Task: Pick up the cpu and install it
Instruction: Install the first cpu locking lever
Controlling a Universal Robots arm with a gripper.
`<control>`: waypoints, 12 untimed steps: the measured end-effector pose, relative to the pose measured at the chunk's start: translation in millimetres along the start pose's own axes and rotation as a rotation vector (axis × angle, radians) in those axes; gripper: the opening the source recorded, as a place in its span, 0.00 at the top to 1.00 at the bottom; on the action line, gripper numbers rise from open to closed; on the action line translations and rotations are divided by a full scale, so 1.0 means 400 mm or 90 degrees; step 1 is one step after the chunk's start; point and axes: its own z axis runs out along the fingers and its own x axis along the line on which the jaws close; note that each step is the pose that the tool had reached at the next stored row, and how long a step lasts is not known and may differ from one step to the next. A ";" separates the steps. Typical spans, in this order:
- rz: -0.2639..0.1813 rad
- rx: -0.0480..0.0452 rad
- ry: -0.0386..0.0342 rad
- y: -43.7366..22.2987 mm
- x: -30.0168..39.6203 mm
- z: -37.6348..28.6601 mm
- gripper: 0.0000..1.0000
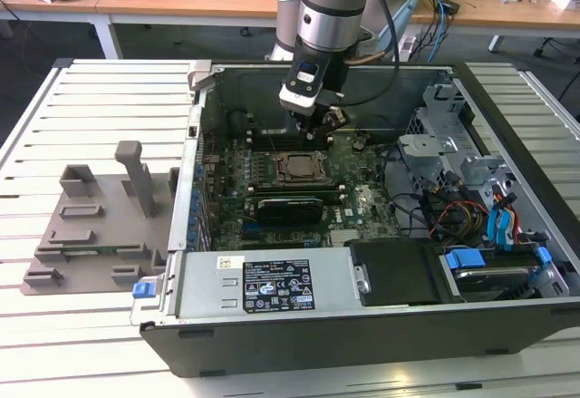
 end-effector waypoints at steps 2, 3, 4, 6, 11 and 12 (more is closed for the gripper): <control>-0.019 0.0002 -0.0013 0.000 0.000 0.000 0.89; -0.024 0.0002 -0.0017 0.000 0.000 0.000 0.89; -0.028 0.0002 -0.0020 0.000 0.000 0.000 0.89; -0.043 0.0003 -0.0030 0.000 0.000 0.000 0.89; -0.067 0.0006 -0.0048 0.000 0.000 0.000 0.89; -0.071 0.0006 -0.0050 0.000 0.000 0.000 0.89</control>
